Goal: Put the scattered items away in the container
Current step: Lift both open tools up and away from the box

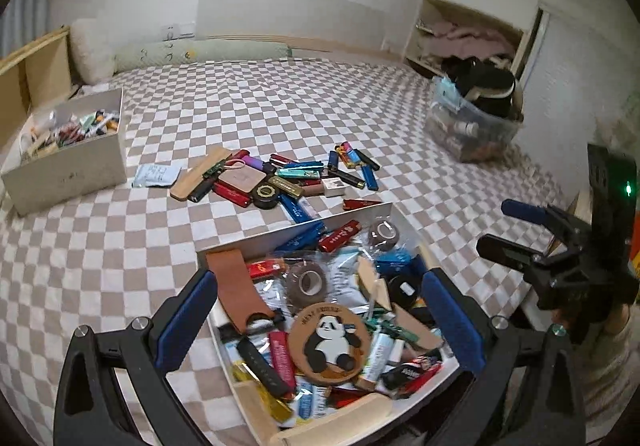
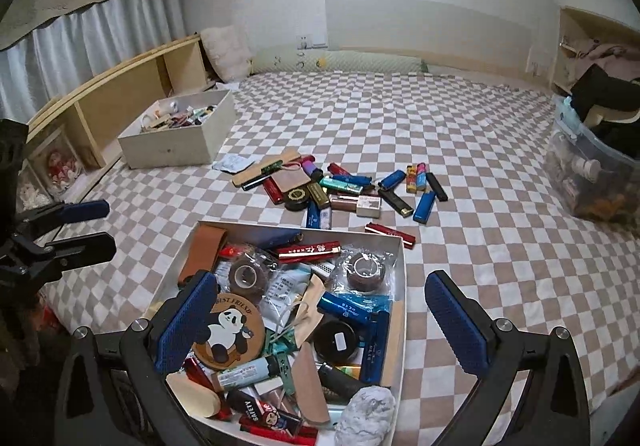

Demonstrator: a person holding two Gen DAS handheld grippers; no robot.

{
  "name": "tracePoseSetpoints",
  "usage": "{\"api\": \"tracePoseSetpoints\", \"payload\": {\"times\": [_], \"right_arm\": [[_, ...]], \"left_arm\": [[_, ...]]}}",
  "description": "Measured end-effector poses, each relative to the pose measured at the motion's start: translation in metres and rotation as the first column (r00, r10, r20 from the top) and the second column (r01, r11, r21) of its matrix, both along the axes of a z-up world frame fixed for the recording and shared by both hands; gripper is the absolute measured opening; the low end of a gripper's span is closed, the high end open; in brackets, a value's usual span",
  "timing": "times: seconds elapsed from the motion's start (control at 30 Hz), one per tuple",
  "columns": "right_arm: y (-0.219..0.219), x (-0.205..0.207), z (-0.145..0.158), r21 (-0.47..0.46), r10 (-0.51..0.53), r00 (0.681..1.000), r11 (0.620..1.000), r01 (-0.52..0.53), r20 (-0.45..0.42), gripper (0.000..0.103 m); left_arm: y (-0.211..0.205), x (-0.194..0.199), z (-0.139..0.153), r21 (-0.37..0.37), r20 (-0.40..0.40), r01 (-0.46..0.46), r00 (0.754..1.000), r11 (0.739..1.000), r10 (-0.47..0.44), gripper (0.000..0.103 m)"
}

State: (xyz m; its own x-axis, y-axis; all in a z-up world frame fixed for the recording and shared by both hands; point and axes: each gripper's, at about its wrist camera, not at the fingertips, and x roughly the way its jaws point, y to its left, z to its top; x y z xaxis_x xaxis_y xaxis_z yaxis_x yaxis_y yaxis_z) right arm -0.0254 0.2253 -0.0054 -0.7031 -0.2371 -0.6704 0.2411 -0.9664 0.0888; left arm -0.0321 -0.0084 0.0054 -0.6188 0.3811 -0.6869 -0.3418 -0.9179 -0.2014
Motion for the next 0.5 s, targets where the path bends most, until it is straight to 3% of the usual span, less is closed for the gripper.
{"api": "tracePoseSetpoints", "payload": {"times": [0.13, 0.5], "right_arm": [[0.004, 0.01, 0.002, -0.013, -0.014, 1.0, 1.0, 0.014, -0.013, 0.103], [0.005, 0.037, 0.002, 0.003, -0.024, 0.998, 1.0, 0.025, -0.057, 0.103]], "left_arm": [[0.006, 0.013, 0.001, -0.036, -0.041, -0.052, 0.998, 0.998, 0.051, 0.103], [0.017, 0.042, -0.003, -0.024, -0.058, -0.099, 0.994, 0.995, 0.098, 0.103]]}}
